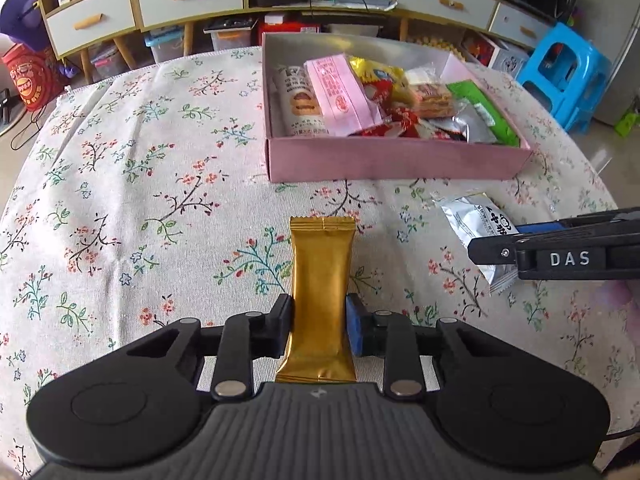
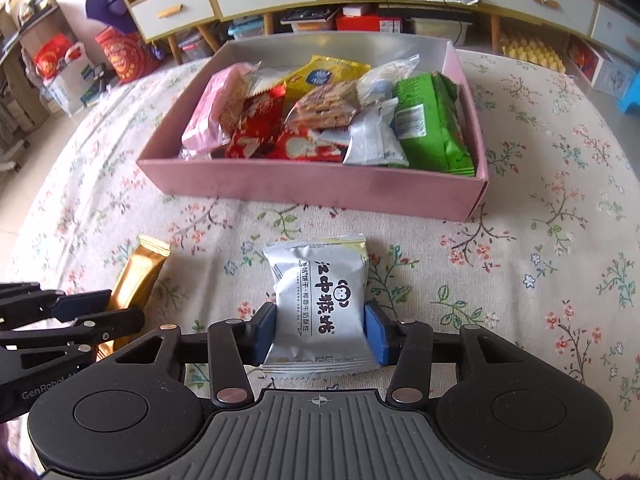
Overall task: Organize snacks
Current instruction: 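Lift both items and lower them into the pink box, then open both tools to release the items inside the box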
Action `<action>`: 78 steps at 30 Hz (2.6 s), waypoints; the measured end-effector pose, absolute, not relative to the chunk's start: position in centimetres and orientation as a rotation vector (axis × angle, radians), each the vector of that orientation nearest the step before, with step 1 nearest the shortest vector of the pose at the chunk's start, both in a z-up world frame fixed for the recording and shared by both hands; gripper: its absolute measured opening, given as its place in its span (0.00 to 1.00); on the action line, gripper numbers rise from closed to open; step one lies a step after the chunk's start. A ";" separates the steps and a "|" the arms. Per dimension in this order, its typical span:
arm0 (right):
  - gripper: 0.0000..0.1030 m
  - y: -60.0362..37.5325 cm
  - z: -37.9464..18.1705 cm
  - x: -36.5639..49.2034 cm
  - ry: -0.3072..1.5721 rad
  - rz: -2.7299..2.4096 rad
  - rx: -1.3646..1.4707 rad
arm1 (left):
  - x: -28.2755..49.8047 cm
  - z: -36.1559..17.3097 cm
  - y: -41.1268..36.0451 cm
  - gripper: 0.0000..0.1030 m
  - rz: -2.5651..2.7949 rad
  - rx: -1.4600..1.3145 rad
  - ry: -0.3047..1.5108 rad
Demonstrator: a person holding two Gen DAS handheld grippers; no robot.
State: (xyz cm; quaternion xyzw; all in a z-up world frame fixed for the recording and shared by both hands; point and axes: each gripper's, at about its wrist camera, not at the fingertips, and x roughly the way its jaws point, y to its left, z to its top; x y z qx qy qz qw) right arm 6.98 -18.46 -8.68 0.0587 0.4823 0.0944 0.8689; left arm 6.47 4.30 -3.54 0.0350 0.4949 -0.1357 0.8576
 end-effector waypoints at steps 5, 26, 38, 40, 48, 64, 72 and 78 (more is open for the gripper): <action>0.45 -19.8 -7.4 7.1 0.993 0.211 0.226 | 6.5 -2.5 5.1 0.25 -0.281 0.026 1.015; 0.45 -21.7 -2.7 11.8 0.872 0.220 0.439 | 12.3 1.1 5.0 0.25 -0.238 -0.098 0.865; 0.45 -24.3 -2.7 16.4 0.809 0.148 0.521 | 17.4 0.8 3.3 0.25 -0.248 -0.077 0.843; 0.45 -24.7 -3.5 16.9 0.823 0.129 0.516 | 18.1 0.5 2.9 0.25 -0.251 -0.077 0.843; 0.45 -26.3 -5.3 18.1 0.821 0.089 0.536 | 21.3 -0.7 1.5 0.25 -0.247 -0.100 0.870; 0.50 -27.3 -5.6 18.7 0.792 0.119 0.567 | 22.1 -1.5 0.4 0.33 -0.247 -0.031 0.911; 0.69 -27.4 -4.2 17.6 0.778 0.145 0.574 | 20.0 -0.1 0.8 0.59 -0.229 -0.031 0.890; 0.77 -26.8 -3.2 15.7 0.782 0.133 0.517 | 17.4 1.8 1.9 0.77 -0.211 -0.036 0.858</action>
